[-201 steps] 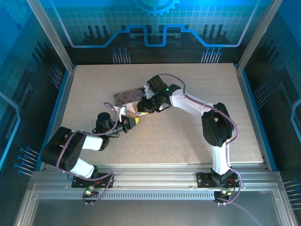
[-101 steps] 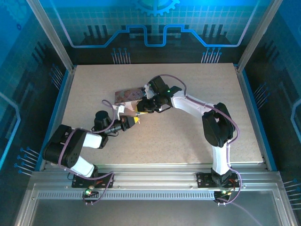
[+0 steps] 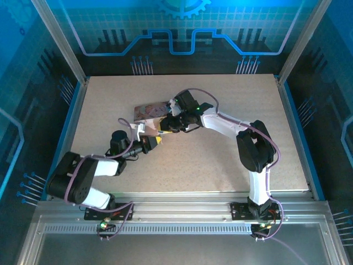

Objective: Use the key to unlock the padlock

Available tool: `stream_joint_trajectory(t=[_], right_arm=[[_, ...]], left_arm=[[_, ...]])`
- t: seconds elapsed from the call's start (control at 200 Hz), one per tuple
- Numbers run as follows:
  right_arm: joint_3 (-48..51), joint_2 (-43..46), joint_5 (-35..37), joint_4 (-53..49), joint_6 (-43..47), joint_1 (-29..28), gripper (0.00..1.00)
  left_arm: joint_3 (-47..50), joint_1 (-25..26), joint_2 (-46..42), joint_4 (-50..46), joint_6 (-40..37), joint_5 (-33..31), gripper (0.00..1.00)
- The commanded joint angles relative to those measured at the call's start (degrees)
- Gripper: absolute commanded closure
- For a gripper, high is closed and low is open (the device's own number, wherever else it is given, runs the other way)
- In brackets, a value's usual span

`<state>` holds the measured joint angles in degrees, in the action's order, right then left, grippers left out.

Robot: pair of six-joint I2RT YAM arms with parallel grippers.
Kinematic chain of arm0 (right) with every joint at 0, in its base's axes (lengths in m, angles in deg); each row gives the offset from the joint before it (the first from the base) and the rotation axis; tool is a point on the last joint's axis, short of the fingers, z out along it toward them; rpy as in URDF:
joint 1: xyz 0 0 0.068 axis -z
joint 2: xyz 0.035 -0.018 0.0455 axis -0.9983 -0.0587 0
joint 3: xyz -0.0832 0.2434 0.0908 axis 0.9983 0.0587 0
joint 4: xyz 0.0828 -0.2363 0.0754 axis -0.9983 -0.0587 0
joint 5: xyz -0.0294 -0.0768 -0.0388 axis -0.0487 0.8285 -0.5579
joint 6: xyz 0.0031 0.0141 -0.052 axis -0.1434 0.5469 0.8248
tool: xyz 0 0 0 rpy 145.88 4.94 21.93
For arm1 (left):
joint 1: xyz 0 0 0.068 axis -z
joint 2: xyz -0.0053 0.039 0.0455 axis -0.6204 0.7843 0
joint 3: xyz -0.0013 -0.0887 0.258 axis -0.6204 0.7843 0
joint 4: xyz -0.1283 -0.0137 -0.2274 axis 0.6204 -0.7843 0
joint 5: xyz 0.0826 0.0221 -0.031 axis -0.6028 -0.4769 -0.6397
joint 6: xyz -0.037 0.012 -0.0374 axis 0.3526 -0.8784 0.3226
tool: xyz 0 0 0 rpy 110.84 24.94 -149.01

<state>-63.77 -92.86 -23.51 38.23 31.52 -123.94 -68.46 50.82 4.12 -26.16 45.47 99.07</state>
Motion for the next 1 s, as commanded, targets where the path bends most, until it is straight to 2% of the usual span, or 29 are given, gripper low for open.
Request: stream_joint_trajectory(t=[0.0, 0.12, 0.28, 0.47, 0.58, 0.71, 0.99], right_arm=[[0.50, 0.45, -0.18, -2.30, 0.36, -1.18, 1.00], [0.97, -0.04, -1.21, -0.14, -1.18, -1.89, 1.00], [3.16, 0.42, -2.33, 4.48, -4.13, -2.07, 1.00], [4.67, 1.63, 6.86, 0.90, -3.33, -3.07, 1.00], [6.47, 2.49, 11.63, 1.28, -4.34, -3.64, 1.00], [6.76, 2.85, 13.86, 1.36, -4.34, -4.25, 1.00], [5.24, 1.57, 14.22, -0.55, -4.36, -4.62, 1.00]], left_arm=[[-1.98, -0.16, -9.03, -4.81, -8.08, -3.77, 1.00], [-4.60, -0.12, -10.41, -9.04, -8.69, -1.26, 1.00], [-4.23, -0.11, -10.56, -7.59, -7.04, -2.36, 1.00], [-3.31, 0.30, -11.74, -5.33, -7.60, -3.90, 1.00], [-3.83, 2.60, -14.00, -9.33, -12.36, -7.27, 1.00], [-4.85, 5.57, -16.01, -15.64, -18.69, -12.35, 1.00], [-5.73, 7.62, -17.49, -19.46, -21.49, -17.84, 1.00]])
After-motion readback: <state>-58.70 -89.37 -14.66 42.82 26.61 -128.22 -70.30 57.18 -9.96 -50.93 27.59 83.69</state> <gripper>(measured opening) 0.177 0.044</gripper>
